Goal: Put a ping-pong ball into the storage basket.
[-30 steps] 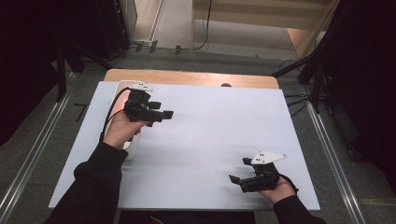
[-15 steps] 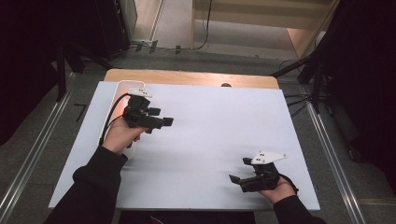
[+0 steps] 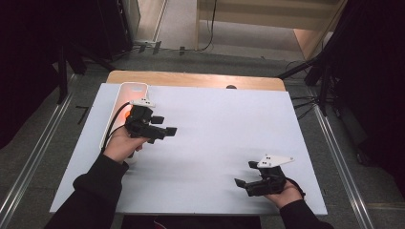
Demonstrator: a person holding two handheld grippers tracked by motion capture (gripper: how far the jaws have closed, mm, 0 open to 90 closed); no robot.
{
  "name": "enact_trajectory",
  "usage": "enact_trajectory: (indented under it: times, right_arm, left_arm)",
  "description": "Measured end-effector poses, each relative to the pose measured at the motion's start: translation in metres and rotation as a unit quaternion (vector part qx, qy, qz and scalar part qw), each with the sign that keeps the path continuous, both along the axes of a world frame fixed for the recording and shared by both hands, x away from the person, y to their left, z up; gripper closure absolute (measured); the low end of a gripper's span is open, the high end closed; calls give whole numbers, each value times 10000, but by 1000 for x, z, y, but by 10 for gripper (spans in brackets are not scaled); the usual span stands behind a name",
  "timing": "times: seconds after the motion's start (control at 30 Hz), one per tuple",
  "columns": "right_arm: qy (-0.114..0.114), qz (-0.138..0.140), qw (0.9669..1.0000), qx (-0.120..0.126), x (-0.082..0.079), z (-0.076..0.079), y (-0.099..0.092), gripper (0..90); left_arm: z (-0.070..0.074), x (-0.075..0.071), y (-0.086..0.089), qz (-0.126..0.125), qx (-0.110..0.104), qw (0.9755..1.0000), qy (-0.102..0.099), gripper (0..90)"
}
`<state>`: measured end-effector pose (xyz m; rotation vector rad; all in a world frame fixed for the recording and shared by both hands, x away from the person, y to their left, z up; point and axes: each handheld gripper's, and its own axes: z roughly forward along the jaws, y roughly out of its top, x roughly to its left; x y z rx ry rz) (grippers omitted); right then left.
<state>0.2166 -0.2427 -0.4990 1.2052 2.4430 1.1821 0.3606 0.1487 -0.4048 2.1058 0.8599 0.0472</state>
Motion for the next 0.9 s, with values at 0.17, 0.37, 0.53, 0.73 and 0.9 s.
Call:
enact_trajectory:
  times: [0.17, 0.37, 0.53, 0.73, 0.9]
  right_arm:
    - [3, -2, 10000, -6, 0, 0, 0, 118]
    - [13, -39, 10000, -20, 0, -1, 0, 118]
    - [25, -51, 10000, -21, 0, -1, 0, 118]
    - [48, -69, 10000, -21, 0, -1, 0, 118]
    - [78, -69, 9999, -21, 0, -1, 0, 118]
  left_arm:
    - [-2, -8, 1, -19, -49, 9999, -103, 240]
    - [-6, -17, 5, -21, -122, 9998, -186, 240]
    - [-8, -24, 5, -104, -67, 9995, -280, 240]
    - [-13, -29, 6, -187, -96, 9993, -300, 240]
    - [-18, -34, 6, -233, -72, 9991, -343, 239]
